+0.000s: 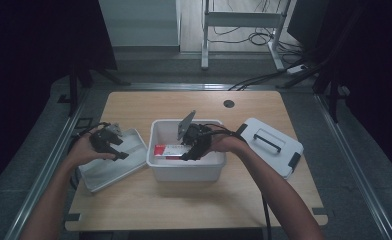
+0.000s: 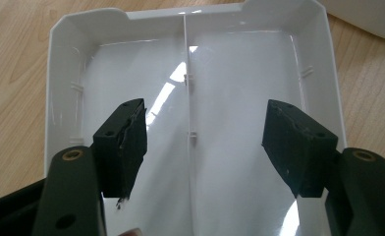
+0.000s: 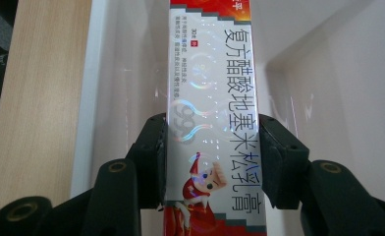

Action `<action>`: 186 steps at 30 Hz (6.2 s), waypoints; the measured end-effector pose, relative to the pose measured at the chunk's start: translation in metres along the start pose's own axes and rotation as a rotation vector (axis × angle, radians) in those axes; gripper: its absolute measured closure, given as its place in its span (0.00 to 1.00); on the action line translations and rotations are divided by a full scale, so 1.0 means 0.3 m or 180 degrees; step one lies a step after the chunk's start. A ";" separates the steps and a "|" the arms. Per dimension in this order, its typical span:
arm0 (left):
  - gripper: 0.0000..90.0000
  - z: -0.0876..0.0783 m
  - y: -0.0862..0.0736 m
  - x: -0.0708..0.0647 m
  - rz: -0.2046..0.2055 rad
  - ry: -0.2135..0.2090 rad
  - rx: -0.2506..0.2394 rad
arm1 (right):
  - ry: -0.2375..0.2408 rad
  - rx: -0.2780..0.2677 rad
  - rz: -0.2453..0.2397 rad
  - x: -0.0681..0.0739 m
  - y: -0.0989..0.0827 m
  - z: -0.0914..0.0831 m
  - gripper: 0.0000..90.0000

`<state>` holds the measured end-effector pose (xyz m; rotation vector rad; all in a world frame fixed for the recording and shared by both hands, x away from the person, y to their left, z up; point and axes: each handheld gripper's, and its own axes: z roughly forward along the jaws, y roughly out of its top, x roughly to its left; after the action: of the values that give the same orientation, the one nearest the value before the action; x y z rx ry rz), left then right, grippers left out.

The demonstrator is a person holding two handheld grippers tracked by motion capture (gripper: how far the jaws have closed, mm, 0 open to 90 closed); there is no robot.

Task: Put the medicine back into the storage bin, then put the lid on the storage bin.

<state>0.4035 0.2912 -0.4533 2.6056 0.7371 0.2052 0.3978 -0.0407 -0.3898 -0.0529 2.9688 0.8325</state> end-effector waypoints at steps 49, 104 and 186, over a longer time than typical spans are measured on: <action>0.37 0.031 -0.018 -0.002 -0.0019 -0.0055 0.0039 | 0.0082 0.0215 0.0172 -0.009 -0.007 0.075 0.34; 0.99 0.047 -0.039 0.069 -0.0234 -0.0406 0.0507 | -0.0512 -0.0565 0.0588 0.071 -0.115 -0.196 0.40; 0.99 -0.090 0.794 -0.269 0.1433 -0.0506 0.0208 | -0.0923 -0.0843 0.1205 0.139 -0.470 -0.352 0.41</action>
<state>0.4395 0.0748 -0.3272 2.7773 0.0969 0.1032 0.3582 -0.2167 -0.3756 0.5818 2.6128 1.1550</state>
